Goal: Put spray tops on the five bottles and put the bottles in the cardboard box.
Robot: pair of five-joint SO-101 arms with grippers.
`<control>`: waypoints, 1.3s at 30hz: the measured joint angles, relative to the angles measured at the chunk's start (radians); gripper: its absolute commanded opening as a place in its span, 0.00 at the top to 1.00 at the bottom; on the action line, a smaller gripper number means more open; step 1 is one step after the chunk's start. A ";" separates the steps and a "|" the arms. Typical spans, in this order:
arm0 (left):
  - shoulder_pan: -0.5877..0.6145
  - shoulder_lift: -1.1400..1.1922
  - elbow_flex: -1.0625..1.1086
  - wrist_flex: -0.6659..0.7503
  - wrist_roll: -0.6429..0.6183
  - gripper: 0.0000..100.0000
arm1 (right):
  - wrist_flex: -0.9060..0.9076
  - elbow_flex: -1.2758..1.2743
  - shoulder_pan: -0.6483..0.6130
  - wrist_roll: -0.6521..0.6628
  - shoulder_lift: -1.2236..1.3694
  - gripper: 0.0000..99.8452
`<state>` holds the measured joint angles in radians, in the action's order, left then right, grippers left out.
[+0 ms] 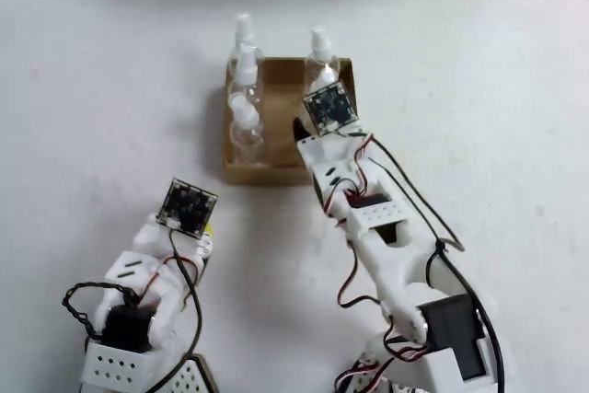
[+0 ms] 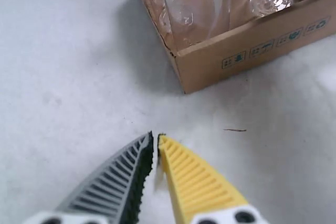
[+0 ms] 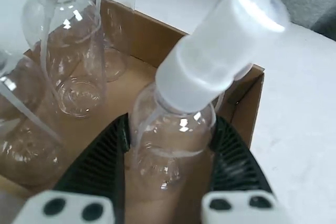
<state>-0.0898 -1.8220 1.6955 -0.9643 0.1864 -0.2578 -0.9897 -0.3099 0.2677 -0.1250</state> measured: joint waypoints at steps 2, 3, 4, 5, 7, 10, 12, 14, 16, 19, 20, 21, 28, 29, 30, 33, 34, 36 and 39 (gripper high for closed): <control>0.000 0.000 0.000 0.000 0.000 0.98 | 0.000 0.000 0.000 0.000 0.000 0.98; 0.000 0.000 0.000 0.000 0.000 0.98 | 0.000 0.000 0.000 0.000 0.000 0.98; 0.000 0.000 0.000 0.000 0.000 0.98 | 0.000 0.000 0.000 0.000 0.000 0.98; 0.000 0.000 0.000 0.000 0.000 0.98 | 0.000 0.000 0.000 0.000 0.000 0.98; 0.000 0.000 0.000 0.000 0.000 0.98 | 0.000 0.000 0.000 0.000 0.000 0.98; 0.000 0.000 0.000 0.000 0.000 0.98 | 0.000 0.000 0.000 0.000 0.000 0.96; 0.000 0.000 0.000 0.000 0.000 0.98 | 0.000 0.000 0.000 0.000 0.000 0.91; 0.000 0.000 0.000 0.000 0.000 0.98 | 0.000 0.000 0.000 0.000 0.000 0.87; 0.000 0.000 0.000 0.000 0.000 0.98 | 0.000 0.000 0.000 0.000 0.002 0.85; 0.000 0.000 0.000 0.000 0.000 0.98 | 0.002 0.000 0.000 0.000 0.002 0.86; 0.000 0.000 0.000 0.000 0.000 0.98 | 0.002 0.000 0.000 0.000 0.002 0.86; 0.000 0.000 0.000 0.000 0.000 0.98 | 0.002 0.000 0.000 0.000 0.002 0.86; 0.000 0.000 0.000 0.000 0.000 0.98 | 0.003 0.000 0.000 0.000 0.002 0.86; 0.000 0.000 0.000 0.000 0.000 0.98 | 0.003 0.000 0.000 0.000 0.002 0.86; 0.000 0.000 0.000 0.000 0.000 0.98 | 0.003 0.000 0.000 0.000 0.002 0.85; 0.000 0.000 0.000 0.000 0.000 0.98 | 0.003 0.000 0.000 0.000 0.002 0.85; 0.000 0.000 0.000 0.000 0.000 0.98 | 0.003 0.000 0.000 0.000 0.002 0.85; 0.000 0.000 0.000 0.000 0.000 0.98 | 0.003 0.000 0.000 0.000 0.002 0.85; 0.000 0.000 0.000 0.000 0.000 0.98 | 0.003 0.000 0.000 0.000 0.002 0.85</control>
<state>-0.0898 -1.8220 1.6955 -0.9643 0.1864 -0.2547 -0.9897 -0.3099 0.2677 -0.1235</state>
